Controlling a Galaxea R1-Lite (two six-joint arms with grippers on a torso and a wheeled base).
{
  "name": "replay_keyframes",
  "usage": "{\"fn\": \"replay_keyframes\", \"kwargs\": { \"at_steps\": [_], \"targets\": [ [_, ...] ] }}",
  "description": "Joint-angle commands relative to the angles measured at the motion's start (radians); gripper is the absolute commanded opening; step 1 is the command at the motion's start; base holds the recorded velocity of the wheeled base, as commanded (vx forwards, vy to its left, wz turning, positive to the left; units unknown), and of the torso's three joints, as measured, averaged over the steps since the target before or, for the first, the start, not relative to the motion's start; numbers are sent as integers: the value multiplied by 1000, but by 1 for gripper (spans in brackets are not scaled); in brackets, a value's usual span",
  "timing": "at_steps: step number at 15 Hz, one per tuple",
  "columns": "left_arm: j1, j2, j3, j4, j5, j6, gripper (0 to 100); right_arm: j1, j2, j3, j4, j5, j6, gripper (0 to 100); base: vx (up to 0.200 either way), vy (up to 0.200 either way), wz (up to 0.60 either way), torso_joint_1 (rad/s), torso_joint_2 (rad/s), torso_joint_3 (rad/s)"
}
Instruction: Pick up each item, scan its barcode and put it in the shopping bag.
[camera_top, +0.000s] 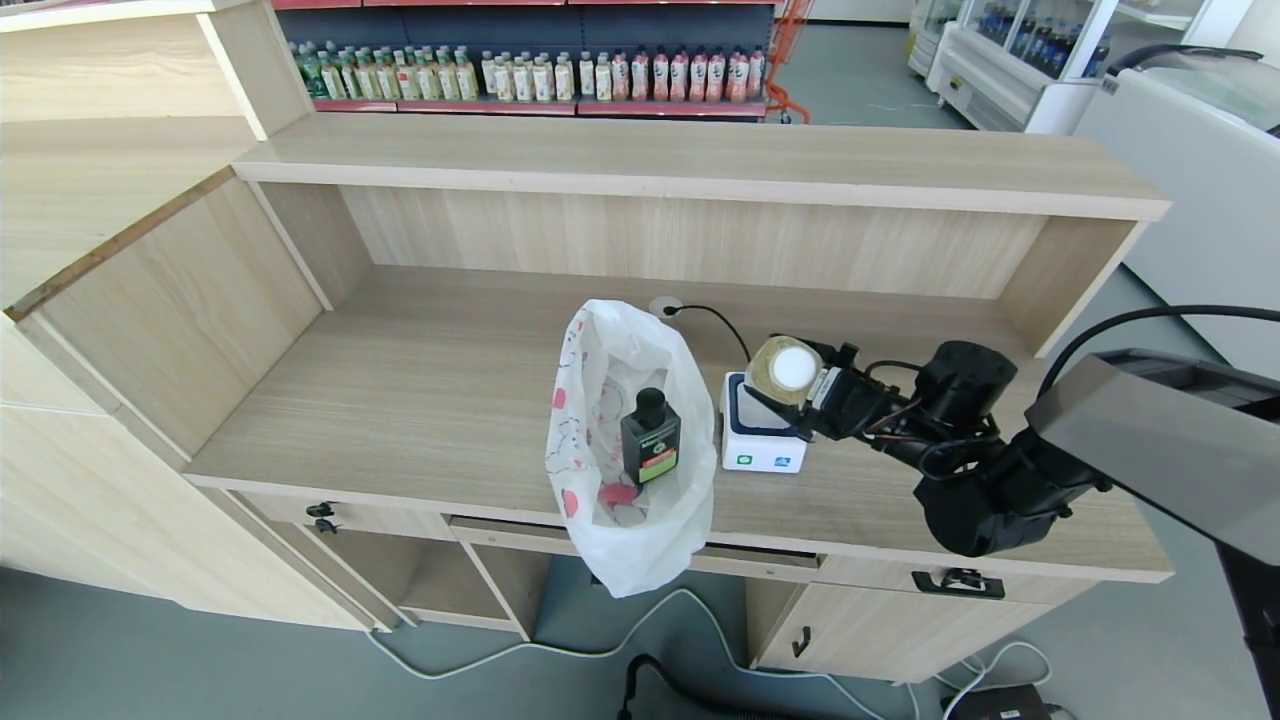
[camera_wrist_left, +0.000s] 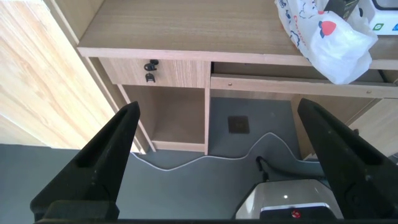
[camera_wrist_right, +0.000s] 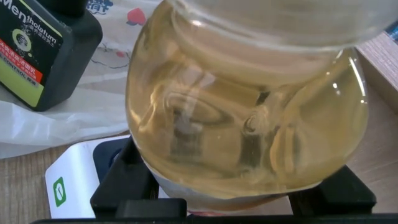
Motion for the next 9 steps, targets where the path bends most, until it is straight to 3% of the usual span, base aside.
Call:
{"fn": "replay_keyframes", "kwargs": {
  "at_steps": [1,9],
  "targets": [
    [0,0,0,0,0,0,100,1,8,-1,0,1,0,0,0,0,0,0,0,0],
    [0,0,0,0,0,0,100,1,22,-15,-13,-3,23,0,0,0,0,0,0,0]
  ]
}}
